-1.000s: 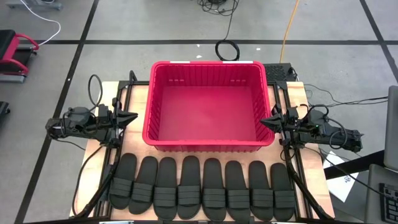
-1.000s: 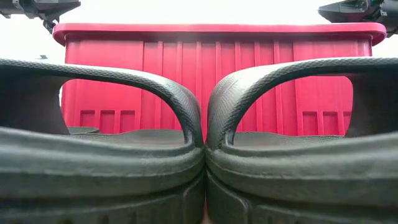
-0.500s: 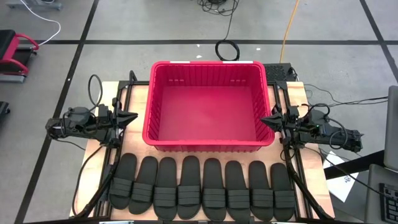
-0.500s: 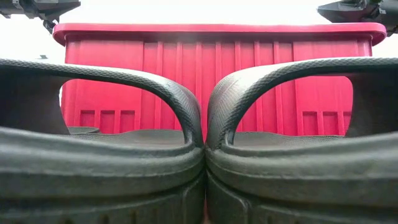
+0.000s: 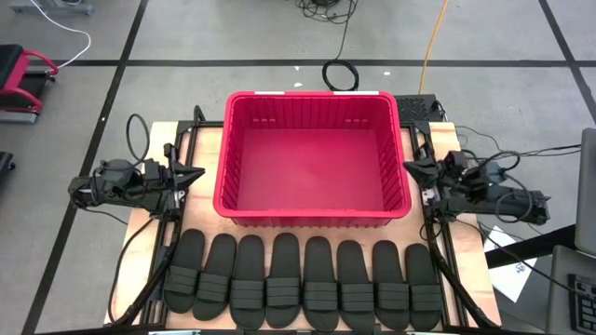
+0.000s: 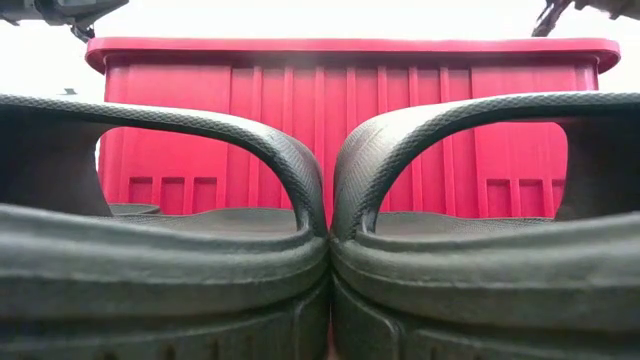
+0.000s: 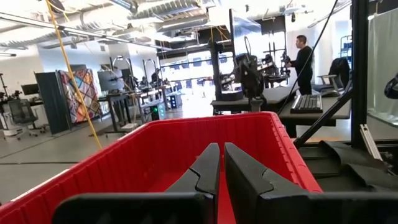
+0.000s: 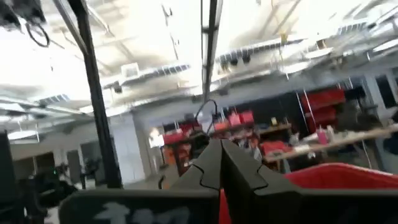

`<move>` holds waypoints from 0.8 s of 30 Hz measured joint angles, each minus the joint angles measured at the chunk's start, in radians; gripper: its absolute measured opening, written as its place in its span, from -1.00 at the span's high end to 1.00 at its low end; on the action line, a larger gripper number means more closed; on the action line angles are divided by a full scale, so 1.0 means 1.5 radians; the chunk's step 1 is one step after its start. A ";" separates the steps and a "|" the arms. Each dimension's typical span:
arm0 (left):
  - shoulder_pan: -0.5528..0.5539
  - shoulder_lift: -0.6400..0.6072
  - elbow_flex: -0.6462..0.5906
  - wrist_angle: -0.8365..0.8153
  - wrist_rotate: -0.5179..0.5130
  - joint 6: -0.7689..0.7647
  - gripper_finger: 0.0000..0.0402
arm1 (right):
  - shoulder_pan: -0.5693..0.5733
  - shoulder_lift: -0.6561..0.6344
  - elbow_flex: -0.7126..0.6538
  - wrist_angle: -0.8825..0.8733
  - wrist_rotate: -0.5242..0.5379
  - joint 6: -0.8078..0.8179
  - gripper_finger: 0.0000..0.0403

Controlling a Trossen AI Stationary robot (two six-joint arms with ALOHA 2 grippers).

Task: Pick and place slides into bin
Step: Put the black slides into the red bin

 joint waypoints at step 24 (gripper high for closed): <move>0.000 0.000 0.000 0.000 0.015 -0.212 0.85 | 0.002 0.373 0.581 -1.102 -0.431 0.114 0.62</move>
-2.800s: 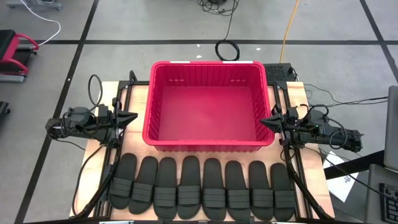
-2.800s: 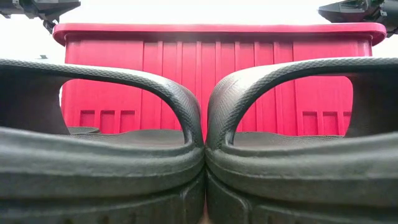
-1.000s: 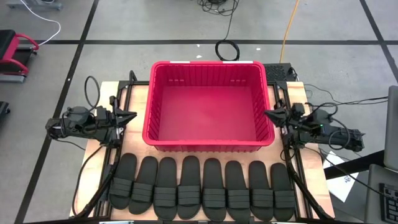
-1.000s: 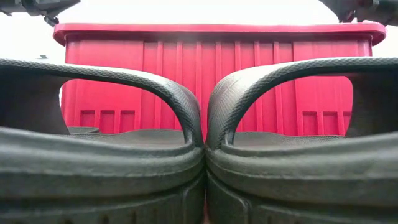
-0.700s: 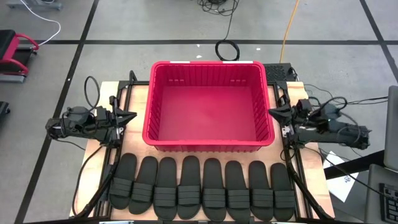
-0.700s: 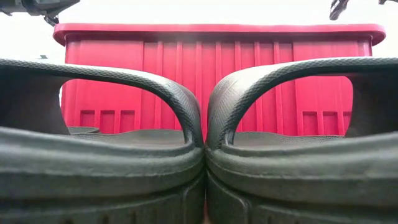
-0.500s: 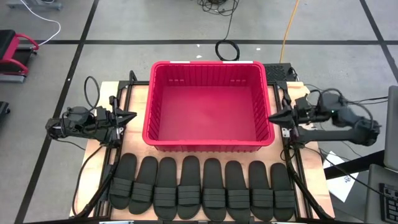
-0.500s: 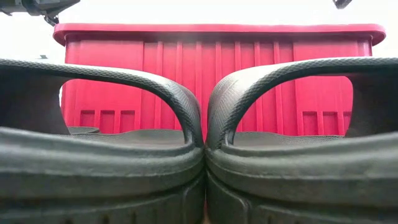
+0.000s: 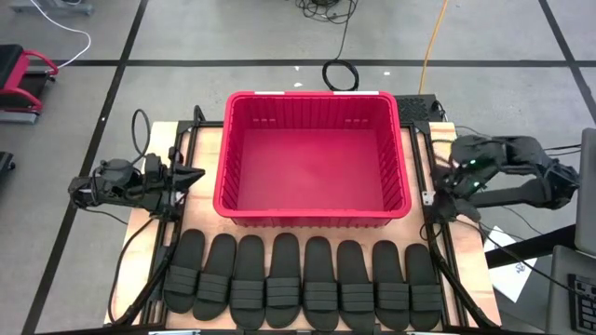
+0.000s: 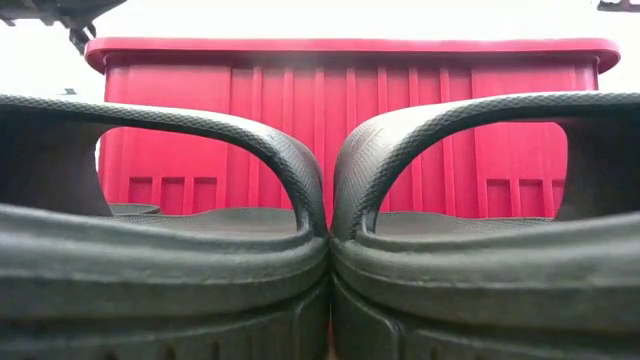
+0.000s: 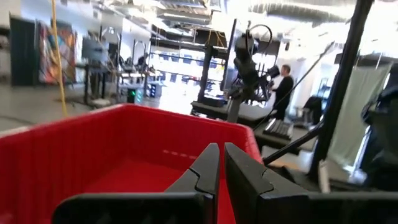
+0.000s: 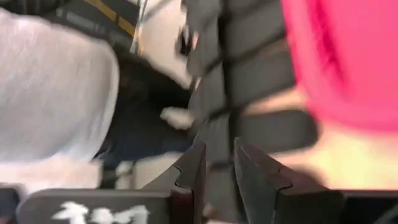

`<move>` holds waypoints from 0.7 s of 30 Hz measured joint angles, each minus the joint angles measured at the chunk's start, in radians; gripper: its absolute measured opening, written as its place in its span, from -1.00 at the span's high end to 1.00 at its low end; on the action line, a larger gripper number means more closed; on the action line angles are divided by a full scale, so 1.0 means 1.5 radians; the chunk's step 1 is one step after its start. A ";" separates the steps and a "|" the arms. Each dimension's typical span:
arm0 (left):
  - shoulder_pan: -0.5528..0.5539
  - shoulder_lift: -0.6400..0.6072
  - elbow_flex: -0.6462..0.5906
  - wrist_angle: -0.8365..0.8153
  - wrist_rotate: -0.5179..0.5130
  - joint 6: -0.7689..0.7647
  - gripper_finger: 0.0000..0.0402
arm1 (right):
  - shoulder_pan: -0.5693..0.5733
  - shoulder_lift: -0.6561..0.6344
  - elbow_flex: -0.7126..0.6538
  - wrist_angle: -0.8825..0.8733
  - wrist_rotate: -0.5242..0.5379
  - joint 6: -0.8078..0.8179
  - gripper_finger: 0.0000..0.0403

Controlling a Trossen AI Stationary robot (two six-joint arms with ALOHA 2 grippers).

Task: Pick and place slides into bin
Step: Put the black slides into the red bin

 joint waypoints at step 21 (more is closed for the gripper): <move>0.000 0.000 0.000 -0.008 -0.002 -0.017 0.85 | 0.239 0.004 -0.203 0.081 -0.046 -0.007 0.66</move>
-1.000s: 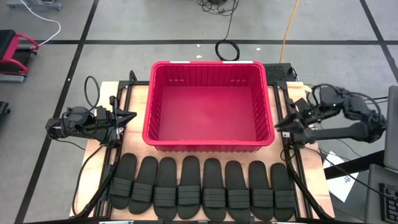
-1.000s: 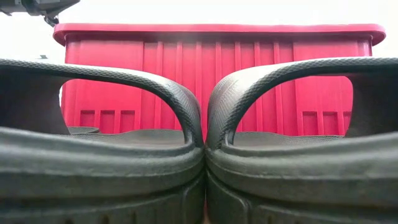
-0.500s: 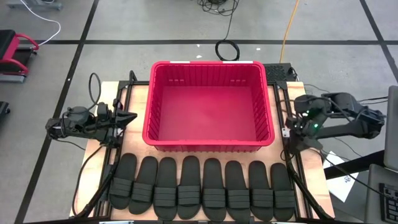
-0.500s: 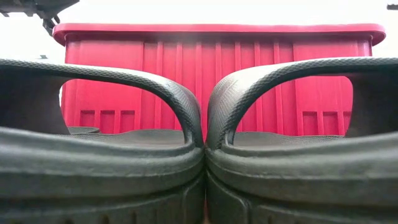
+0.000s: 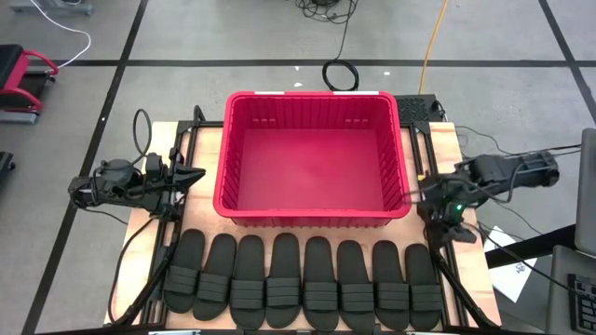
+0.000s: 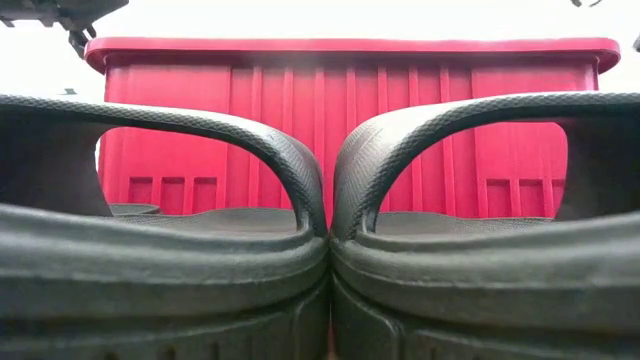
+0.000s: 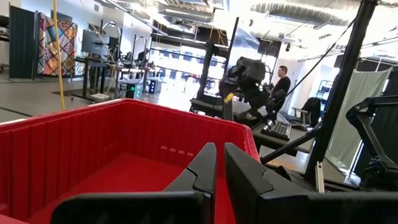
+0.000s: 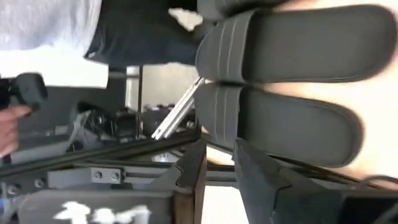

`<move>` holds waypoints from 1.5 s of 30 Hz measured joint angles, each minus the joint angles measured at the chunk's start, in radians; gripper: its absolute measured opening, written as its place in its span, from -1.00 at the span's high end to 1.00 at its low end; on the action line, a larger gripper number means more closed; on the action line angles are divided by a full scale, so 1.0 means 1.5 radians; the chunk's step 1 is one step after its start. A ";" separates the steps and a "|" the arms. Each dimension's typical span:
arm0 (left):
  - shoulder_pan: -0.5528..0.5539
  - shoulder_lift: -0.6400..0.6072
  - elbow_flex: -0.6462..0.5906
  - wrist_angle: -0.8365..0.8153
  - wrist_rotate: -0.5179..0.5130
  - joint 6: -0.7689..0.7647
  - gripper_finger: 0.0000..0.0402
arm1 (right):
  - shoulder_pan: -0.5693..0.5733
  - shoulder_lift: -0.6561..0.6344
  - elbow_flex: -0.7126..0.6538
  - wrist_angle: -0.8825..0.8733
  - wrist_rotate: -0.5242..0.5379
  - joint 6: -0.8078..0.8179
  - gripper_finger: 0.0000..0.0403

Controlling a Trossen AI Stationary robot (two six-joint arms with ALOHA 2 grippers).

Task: Pick and place slides into bin
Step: Put the black slides into the red bin

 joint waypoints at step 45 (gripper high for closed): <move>0.000 0.001 0.000 -0.049 -0.004 -0.047 0.85 | 0.391 0.068 -0.476 0.828 0.153 0.544 -0.27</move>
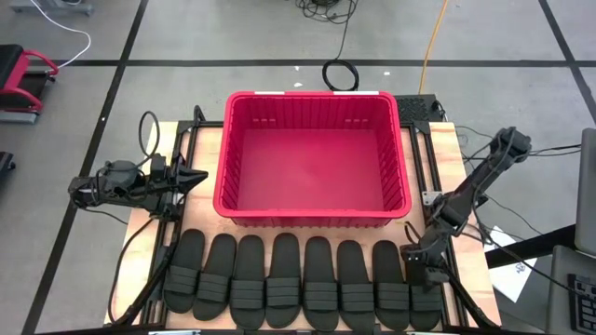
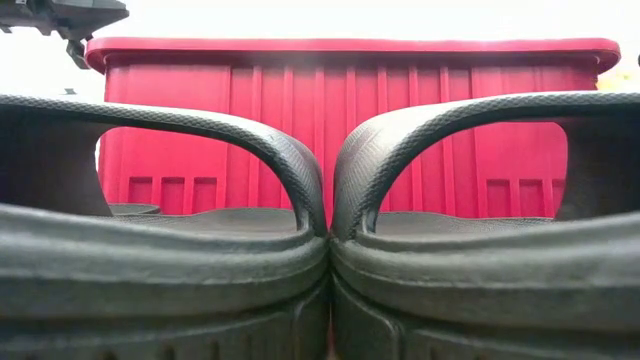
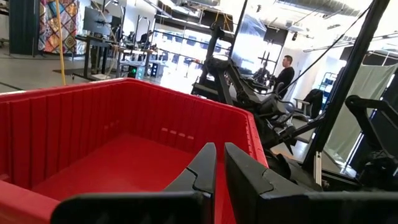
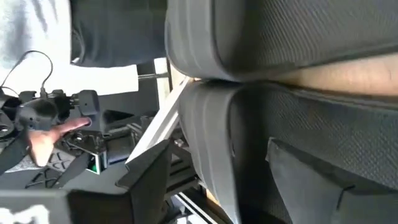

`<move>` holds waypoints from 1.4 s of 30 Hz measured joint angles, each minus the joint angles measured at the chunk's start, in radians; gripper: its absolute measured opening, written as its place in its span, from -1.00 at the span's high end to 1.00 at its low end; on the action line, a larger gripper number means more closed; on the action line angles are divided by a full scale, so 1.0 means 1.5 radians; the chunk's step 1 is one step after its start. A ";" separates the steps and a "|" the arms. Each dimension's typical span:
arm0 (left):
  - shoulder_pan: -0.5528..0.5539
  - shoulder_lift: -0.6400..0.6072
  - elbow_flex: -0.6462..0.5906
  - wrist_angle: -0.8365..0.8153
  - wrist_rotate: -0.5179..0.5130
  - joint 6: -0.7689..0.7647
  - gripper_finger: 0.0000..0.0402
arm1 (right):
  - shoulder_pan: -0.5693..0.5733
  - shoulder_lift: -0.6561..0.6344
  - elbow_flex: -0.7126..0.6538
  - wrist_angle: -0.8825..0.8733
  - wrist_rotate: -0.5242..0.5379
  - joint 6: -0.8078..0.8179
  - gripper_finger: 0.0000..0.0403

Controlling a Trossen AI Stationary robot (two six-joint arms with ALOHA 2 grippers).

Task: Pick and place slides into bin
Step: Put the black slides into the red bin

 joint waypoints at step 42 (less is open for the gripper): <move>0.000 0.000 0.000 -0.004 0.000 0.000 0.85 | 0.076 0.139 0.005 0.239 0.042 0.115 0.97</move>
